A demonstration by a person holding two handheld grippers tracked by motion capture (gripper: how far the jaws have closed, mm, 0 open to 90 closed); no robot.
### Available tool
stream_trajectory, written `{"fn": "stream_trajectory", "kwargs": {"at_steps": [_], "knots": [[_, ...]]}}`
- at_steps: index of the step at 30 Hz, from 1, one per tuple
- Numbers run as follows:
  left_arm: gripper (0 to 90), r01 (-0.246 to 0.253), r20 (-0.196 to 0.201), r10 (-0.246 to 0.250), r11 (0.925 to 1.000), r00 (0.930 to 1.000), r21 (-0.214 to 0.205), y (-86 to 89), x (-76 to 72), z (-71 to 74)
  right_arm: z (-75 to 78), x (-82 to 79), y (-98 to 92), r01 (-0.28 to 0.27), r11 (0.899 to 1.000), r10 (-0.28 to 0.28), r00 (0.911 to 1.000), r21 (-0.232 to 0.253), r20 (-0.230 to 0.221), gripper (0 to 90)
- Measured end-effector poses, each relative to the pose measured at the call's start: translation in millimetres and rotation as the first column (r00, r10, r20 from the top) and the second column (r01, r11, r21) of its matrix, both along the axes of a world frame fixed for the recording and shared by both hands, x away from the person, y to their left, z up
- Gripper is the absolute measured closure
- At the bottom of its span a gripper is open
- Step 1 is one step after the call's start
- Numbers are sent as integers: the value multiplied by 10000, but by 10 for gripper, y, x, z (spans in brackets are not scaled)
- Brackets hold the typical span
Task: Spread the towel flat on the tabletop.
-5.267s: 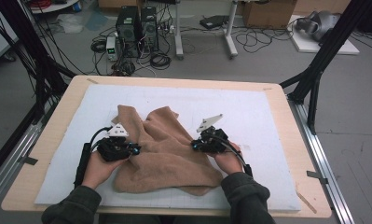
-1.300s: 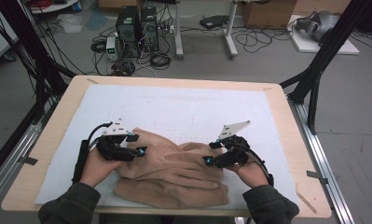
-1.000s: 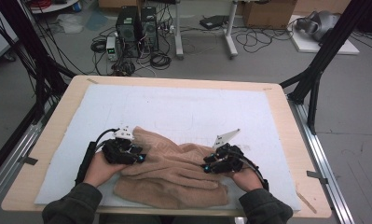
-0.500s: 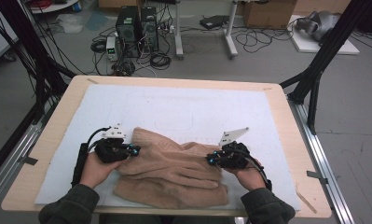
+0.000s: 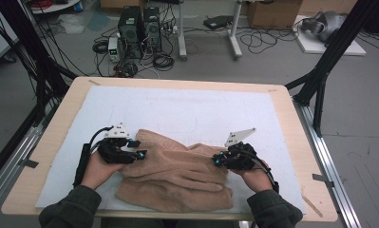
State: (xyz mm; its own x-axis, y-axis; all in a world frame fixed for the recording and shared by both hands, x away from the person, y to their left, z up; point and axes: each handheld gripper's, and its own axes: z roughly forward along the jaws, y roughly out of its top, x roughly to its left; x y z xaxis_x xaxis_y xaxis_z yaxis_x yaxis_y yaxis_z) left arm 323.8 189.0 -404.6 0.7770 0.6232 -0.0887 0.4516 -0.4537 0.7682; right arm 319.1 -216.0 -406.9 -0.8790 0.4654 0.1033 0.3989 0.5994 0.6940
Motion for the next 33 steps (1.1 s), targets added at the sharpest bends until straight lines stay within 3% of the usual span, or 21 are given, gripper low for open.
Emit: {"fn": "stream_trajectory", "kwargs": {"at_steps": [4, 8, 9, 10, 12, 14, 17, 18, 19, 22, 25, 28, 30, 31, 33], "knots": [[394, 195, -683, -147, 9973, 9976, 703, -97, 72, -134, -46, 5, 1, 22, 10000, -22, 9999, -33, -118, 848], [640, 556, -839, -471, 9933, 9954, 1012, -155, 76, -184, -146, -4, 9, -28, 9996, 19, 9995, -285, -321, 847], [640, 576, -844, -487, 9927, 9952, 1059, -161, 77, -187, -146, -4, 9, -28, 9996, 19, 9995, -285, -321, 847], [711, 628, -844, -539, 9923, 9950, 1067, -168, 70, -182, -164, -2, 13, -61, 9995, 49, 9993, -319, -365, 847], [824, 613, -608, -541, 9904, 9967, 1239, -180, 46, -159, -201, 0, 31, -94, 9991, 76, 9990, -422, -441, 847], [843, 545, -539, -484, 9915, 9974, 1179, -163, 24, -129, -202, -2, 41, -69, 9989, 50, 9991, -465, -418, 848], [851, 321, -225, -306, 9971, 9993, 690, -87, -16, -37, -72, -15, 13, 0, 9997, -1, 10000, -235, -77, 850], [851, 137, 18, -138, 9996, 9999, 246, -28, -49, 51, -5, -22, 2, 25, 9999, -24, 10000, -123, 35, 851], [851, 137, 18, -138, 9996, 9999, 246, -28, -49, 51, 38, -25, -4, 18, 10000, -17, 9999, -80, 134, 851], [851, 61, 377, -52, 9996, 9993, -257, 36, -98, 205, 154, -33, -13, 13, 10000, -12, 9992, -36, 399, 851], [852, 137, 606, -80, 9954, 9981, -946, 81, -148, 390, 405, -40, -44, -10, 9996, -12, 9968, 272, 805, 852], [851, 135, 743, -62, 9951, 9972, -982, 90, -113, 525, 514, 3, -61, 10, 9997, -34, 9957, 255, 924, 852], [852, -129, 854, 203, 9962, 9961, -856, 85, -18, 594, 594, 92, -72, 67, 9997, -90, 9959, 251, 904, 852], [854, -481, 1077, 574, 9951, 9925, -869, 82, 58, 639, 706, 256, -71, 266, 9995, -281, 9948, 168, 983, 855], [855, -976, 1534, 1139, 9891, 9816, -1100, 71, 198, 739, 765, 317, -70, 445, 9990, -453, 9916, 96, 1211, 856]]}}
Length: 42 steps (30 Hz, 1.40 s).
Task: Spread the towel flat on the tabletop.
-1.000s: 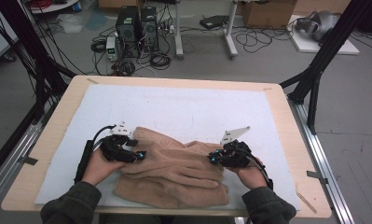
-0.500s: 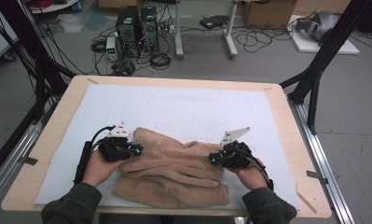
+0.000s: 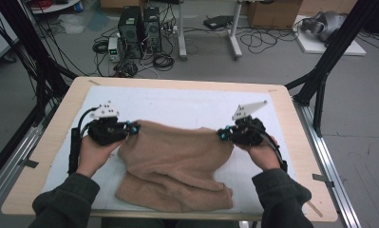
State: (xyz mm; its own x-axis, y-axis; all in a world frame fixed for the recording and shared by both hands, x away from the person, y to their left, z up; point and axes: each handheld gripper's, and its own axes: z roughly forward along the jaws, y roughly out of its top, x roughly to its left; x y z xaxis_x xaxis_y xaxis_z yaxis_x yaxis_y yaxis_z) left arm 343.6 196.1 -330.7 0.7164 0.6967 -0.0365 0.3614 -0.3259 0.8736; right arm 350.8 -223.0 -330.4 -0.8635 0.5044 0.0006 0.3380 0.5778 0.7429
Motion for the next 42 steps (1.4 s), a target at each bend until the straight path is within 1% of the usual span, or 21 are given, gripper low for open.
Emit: {"fn": "stream_trajectory", "kwargs": {"at_steps": [1, 2, 3, 4, 5, 6, 7, 8, 9, 10, 12, 15, 17, 21, 24, 28, 33, 36, 39, 41, 42], "knots": [[854, -410, 535, 411, 9992, 9977, -16, -27, 110, 119, 271, 196, -9, 796, 9964, -816, 9940, 306, 724, 857], [849, -930, 1415, 929, 9957, 9856, -62, -77, 271, 294, 416, 270, -4, 1182, 9920, -1233, 9832, 453, 1343, 855], [811, -930, 1415, 929, 9957, 9856, -62, -77, 271, 294, 514, 319, 7, 1444, 9881, -1516, 9731, 535, 1736, 836], [703, -1563, 1831, 1511, 9876, 9714, 143, -117, 387, 350, 621, 387, 35, 2061, 9765, -2152, 9480, 627, 2345, 710], [614, -1831, 1346, 1804, 9831, 9743, 80, -118, 492, 348, 630, 467, 36, 2474, 9651, -2610, 9351, 860, 2396, 605], [614, -1904, 710, 1900, 9817, 9792, -9, -107, 575, 306, 630, 467, 36, 2474, 9651, -2610, 9351, 860, 2396, 605], [580, -1866, 390, 1862, 9824, 9817, 86, -96, 609, 258, 578, 562, 12, 2541, 9606, -2702, 9489, 1128, 1633, 583], [557, -1748, 56, 1747, 9844, 9846, 208, -84, 628, 158, 391, 635, -4, 2738, 9588, -2803, 9552, 759, 946, 562], [557, -1551, -172, 1555, 9876, 9877, 242, -74, 616, 69, 391, 635, -4, 2738, 9588, -2803, 9552, 759, 946, 562], [539, -1327, -301, 1337, 9906, 9906, 336, -62, 589, -23, 170, 598, -30, 2587, 9631, -2628, 9635, 740, 517, 561], [530, -1072, -679, 1109, 9927, 9915, 552, -43, 534, -175, 90, 571, -35, 2517, 9654, -2547, 9662, 675, 394, 554], [527, -535, -1149, 620, 9957, 9914, 752, -25, 409, -393, -227, 437, -51, 2164, 9756, -2160, 9763, 377, -159, 530], [520, -184, -1240, 259, 9980, 9919, 610, -15, 323, -478, -413, 300, -78, 1857, 9819, -1838, 9818, 368, -482, 521], [495, 195, -1401, -112, 9981, 9901, 581, -9, 173, -573, -524, 118, -78, 1422, 9891, -1389, 9872, 382, -790, 497], [478, 494, -1486, -422, 9978, 9880, 447, -14, 62, -614, -543, 31, -67, 1169, 9923, -1136, 9908, 415, -738, 497], [435, 859, -1522, -761, 9946, 9854, 585, -45, -125, -693, -663, -218, -7, 458, 9980, -412, 9937, 425, -1046, 489], [430, 1210, -1807, -1017, 9877, 9783, 995, -63, -238, -848, -804, -356, 49, -14, 9997, 46, 9918, 246, -1280, 487], [499, 1426, -2314, -1081, 9801, 9668, 1380, -79, -206, -1008, -919, -381, 92, -174, 9996, 142, 9902, -220, -1391, 515], [621, 1289, -2211, -1022, 9856, 9699, 1099, -53, -195, -1081, -1051, -375, 145, -358, 9969, 255, 9895, -702, -1420, 612], [744, 1223, -2197, -975, 9872, 9707, 1021, -42, -189, -1076, -1080, -362, 127, -153, 9994, 113, 9917, -305, -1284, 723], [845, 1236, -2102, -966, 9852, 9729, 1192, -43, -190, -1069, -1091, -330, 95, 75, 9999, -91, 9907, -122, -1355, 832]]}}
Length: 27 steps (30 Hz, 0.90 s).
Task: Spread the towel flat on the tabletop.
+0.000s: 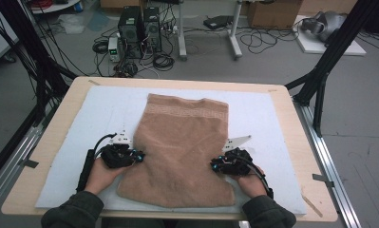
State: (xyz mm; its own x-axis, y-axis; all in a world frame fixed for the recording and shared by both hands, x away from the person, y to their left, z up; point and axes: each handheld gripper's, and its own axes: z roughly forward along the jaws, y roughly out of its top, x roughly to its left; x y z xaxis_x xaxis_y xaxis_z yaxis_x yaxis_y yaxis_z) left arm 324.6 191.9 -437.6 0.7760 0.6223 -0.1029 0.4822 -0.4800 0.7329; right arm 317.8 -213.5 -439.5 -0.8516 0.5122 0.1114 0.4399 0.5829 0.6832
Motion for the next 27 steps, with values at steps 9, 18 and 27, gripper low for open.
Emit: {"fn": "stream_trajectory", "kwargs": {"at_steps": [9, 18, 27], "knots": [[893, -243, 479, 272, 9979, 9985, -603, 4, 4, 159, 173, 72, -17, 534, 9986, -534, 9969, 0, 578, 858], [890, -1304, 502, 1370, 9845, 9893, -1177, -83, 347, 200, 324, 398, -191, 1687, 9856, -1690, 9839, 106, 578, 858], [672, -790, 772, 859, 9930, 9933, -877, 1, 206, 301, 309, 352, -199, 1469, 9889, -1478, 9875, 207, 554, 708]]}}
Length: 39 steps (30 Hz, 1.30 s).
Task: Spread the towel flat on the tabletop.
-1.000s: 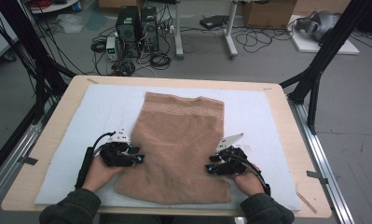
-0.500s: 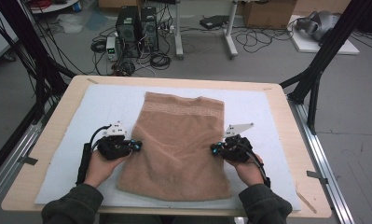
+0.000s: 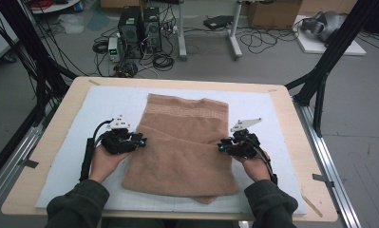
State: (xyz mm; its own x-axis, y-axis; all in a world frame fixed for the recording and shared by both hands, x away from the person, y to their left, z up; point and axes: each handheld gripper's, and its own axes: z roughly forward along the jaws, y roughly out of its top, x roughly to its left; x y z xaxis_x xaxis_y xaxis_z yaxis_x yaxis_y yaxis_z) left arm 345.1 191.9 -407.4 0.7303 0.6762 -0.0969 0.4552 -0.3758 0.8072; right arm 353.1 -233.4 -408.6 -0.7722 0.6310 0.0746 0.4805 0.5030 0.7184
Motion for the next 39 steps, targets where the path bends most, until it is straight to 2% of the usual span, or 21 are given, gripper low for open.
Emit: {"fn": "stream_trajectory", "kwargs": {"at_steps": [1, 2, 4, 7, 11, 14, 17, 19, 20, 22, 23, 24, 25, 26, 29, 31, 34, 36, 38, 39], "knots": [[656, 128, 14, -128, 9999, 9999, 9, 17, -50, 19, 26, -32, -8, -107, 9998, 106, 9999, 151, 56, 692], [624, 204, 51, -204, 9998, 9998, 86, 30, -96, 30, 104, -150, -10, -337, 9991, 331, 9992, 252, 243, 652], [619, 315, 124, -317, 9994, 9994, 151, 56, -184, 38, 124, -190, -8, -461, 9985, 452, 9985, 294, 322, 643], [573, 546, 278, -547, 9985, 9981, 39, 101, -337, 35, 186, -360, 5, -862, 9954, 838, 9948, 407, 576, 596], [502, 958, 179, -959, 9954, 9952, 94, 124, -518, -2, 204, -589, 72, -1469, 9884, 1438, 9869, 393, 739, 558], [472, 1298, 20, -1298, 9915, 9915, -88, 108, -649, -40, 166, -715, 108, -1863, 9819, 1835, 9805, 343, 706, 536], [435, 1563, -204, -1566, 9876, 9875, -132, 78, -728, -92, 102, -806, 123, -2004, 9787, 1984, 9791, 454, 449, 509], [430, 1811, -341, -1808, 9834, 9829, 66, 50, -776, -145, 56, -856, 130, -2187, 9741, 2172, 9756, 573, 310, 492], [420, 1896, -345, -1886, 9815, 9815, 274, 37, -795, -174, -7, -896, 145, -2392, 9687, 2390, 9710, 656, 120, 481], [421, 2063, -645, -2028, 9770, 9771, 544, 7, -812, -256, -41, -918, 158, -2510, 9663, 2514, 9679, 577, 3, 476], [429, 2182, -791, -2128, 9736, 9739, 669, -7, -813, -302, -88, -939, 179, -2617, 9641, 2622, 9650, 453, -58, 473], [465, 2208, -738, -2157, 9727, 9737, 709, -18, -824, -343, -124, -953, 195, -2622, 9640, 2629, 9647, 436, -120, 489], [482, 2081, -579, -2044, 9757, 9772, 689, -12, -839, -349, -155, -960, 208, -2618, 9644, 2623, 9650, 365, -92, 513], [533, 1970, -512, -1938, 9782, 9797, 663, -8, -840, -353, -180, -965, 218, -2559, 9661, 2565, 9665, 333, -135, 557], [727, 1975, -400, -1951, 9780, 9800, 672, 5, -830, -358, -241, -953, 245, -2618, 9644, 2626, 9648, 372, -167, 694], [821, 1982, -496, -1956, 9786, 9794, 554, 3, -820, -354, -236, -942, 255, -2678, 9628, 2685, 9631, 351, -167, 738], [845, 1972, -520, -1950, 9794, 9794, 424, 6, -810, -315, -166, -939, 272, -2670, 9634, 2673, 9635, 229, -104, 754], [849, 1898, -486, -1891, 9818, 9808, 110, 17, -806, -265, -106, -945, 271, -2700, 9627, 2700, 9629, 161, 36, 763], [850, 1828, -294, -1833, 9830, 9826, -192, 41, -800, -180, -36, -935, 249, -2697, 9625, 2696, 9629, 276, 94, 767], [850, 1804, -224, -1811, 9831, 9832, -311, 51, -798, -143, 26, -916, 215, -2708, 9613, 2704, 9626, 497, 164, 771]]}}
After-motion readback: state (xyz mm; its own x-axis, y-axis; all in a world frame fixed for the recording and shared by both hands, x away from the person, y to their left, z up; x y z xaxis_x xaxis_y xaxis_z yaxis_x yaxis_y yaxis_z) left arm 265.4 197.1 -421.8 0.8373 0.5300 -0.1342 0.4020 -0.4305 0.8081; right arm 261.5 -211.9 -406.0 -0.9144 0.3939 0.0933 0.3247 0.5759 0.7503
